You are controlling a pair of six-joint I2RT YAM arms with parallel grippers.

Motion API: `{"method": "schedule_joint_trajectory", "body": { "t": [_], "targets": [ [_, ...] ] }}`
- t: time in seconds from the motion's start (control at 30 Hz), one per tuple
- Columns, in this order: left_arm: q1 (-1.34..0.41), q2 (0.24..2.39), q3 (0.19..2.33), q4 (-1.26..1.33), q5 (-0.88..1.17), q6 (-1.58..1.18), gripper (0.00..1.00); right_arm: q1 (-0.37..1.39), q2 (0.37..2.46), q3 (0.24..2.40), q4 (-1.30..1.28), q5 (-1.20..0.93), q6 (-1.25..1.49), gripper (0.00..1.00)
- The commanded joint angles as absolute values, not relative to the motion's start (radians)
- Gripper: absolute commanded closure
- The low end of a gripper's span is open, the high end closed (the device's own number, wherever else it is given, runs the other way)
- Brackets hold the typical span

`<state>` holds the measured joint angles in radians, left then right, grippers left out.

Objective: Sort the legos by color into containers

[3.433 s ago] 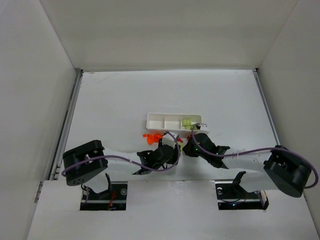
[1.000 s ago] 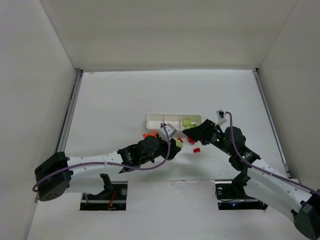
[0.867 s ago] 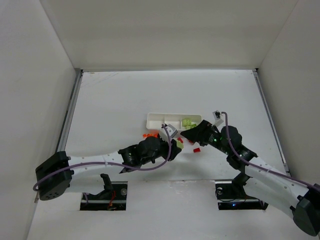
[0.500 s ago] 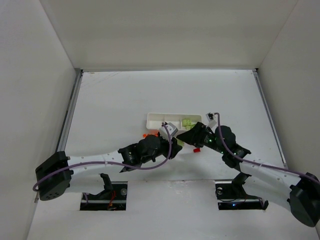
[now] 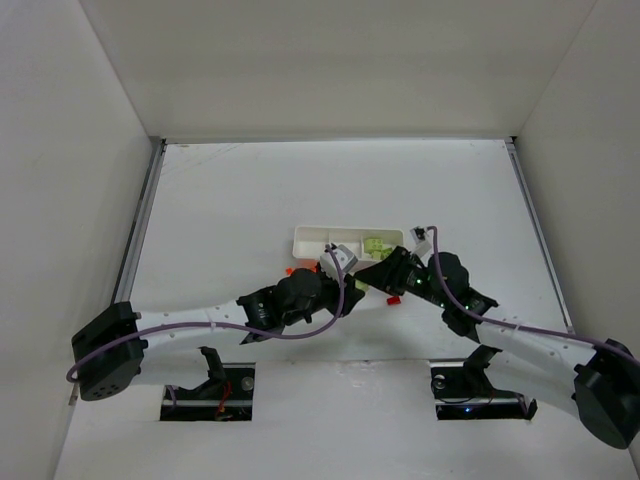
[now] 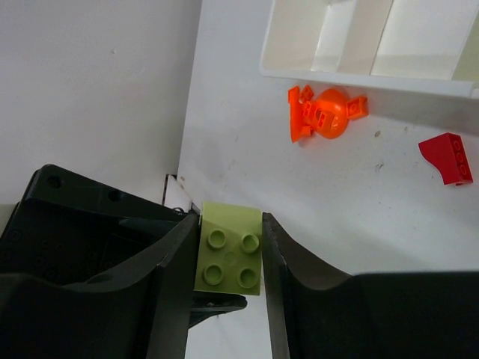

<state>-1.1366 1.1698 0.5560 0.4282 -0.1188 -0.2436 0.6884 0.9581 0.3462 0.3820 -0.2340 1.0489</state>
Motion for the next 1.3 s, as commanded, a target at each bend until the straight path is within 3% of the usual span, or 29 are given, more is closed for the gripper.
{"method": "schedule_joint_trajectory", "body": {
  "t": [0.0, 0.4, 0.63, 0.8, 0.93, 1.1, 1.27],
  "targets": [
    [-1.133, 1.152, 0.586, 0.462, -0.123, -0.235, 0.79, 0.673, 0.933, 0.334, 0.457, -0.241, 1.045, 0.68],
    [-1.107, 1.137, 0.560, 0.420, -0.140, -0.245, 0.79, 0.490, 0.959, 0.403, 0.371, -0.259, 0.936, 0.70],
    [-1.101, 1.150, 0.564, 0.436, -0.169, -0.250, 0.79, 0.476, 1.084, 0.503, 0.344, -0.192, 0.877, 0.69],
    [-1.098, 1.158, 0.568, 0.449, -0.169, -0.247, 0.79, 0.534, 1.059, 0.462, 0.325, -0.141, 0.859, 0.67],
    [-1.058, 1.129, 0.555, 0.454, -0.208, -0.258, 0.79, 0.590, 0.964, 0.384, 0.194, -0.054, 0.822, 0.58],
    [-1.018, 1.184, 0.590, 0.482, -0.209, -0.278, 0.79, 0.723, 0.777, 0.359, -0.067, 0.202, 0.816, 0.41],
    [-1.025, 1.276, 0.641, 0.506, -0.224, -0.290, 0.79, 0.838, 0.693, 0.422, -0.267, 0.340, 0.818, 0.39]
  ]
}}
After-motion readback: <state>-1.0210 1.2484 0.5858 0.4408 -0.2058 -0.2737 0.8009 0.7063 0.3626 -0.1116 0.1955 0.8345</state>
